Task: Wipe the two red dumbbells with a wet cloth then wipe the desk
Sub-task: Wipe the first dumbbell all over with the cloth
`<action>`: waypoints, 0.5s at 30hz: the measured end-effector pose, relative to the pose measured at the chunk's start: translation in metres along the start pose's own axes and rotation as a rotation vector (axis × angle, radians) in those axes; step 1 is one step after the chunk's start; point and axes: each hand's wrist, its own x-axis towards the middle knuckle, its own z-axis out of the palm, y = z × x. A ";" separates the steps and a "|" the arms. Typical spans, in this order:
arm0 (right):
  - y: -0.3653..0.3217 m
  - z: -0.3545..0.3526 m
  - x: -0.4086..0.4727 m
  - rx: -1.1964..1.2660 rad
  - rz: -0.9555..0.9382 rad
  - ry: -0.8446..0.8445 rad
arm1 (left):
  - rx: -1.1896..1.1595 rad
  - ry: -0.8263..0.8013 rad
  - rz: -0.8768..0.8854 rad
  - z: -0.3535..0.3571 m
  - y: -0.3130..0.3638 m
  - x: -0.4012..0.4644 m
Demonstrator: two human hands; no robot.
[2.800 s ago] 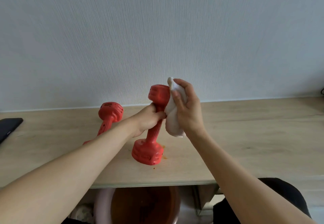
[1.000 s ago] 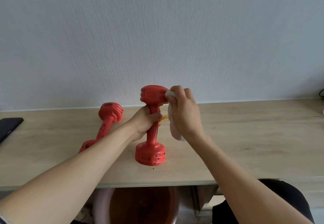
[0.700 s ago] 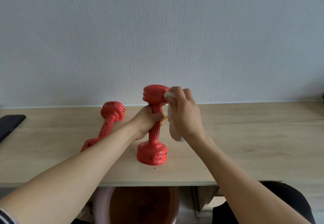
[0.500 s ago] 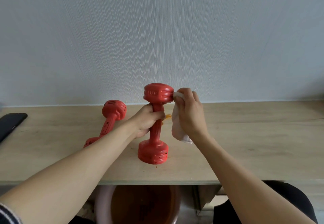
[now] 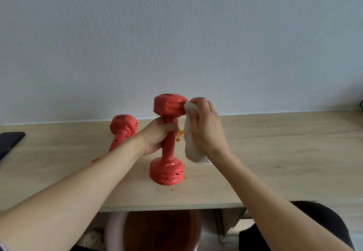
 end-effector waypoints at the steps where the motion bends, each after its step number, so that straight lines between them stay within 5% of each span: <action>1: 0.001 0.001 0.002 -0.003 0.011 0.006 | 0.007 -0.009 0.010 0.000 0.000 -0.001; 7: 0.026 0.005 0.009 0.015 0.158 0.001 | 0.105 -0.089 0.047 0.008 -0.002 -0.005; 15: 0.011 -0.006 0.004 -0.018 0.060 -0.017 | 0.104 -0.018 0.117 0.004 0.001 -0.003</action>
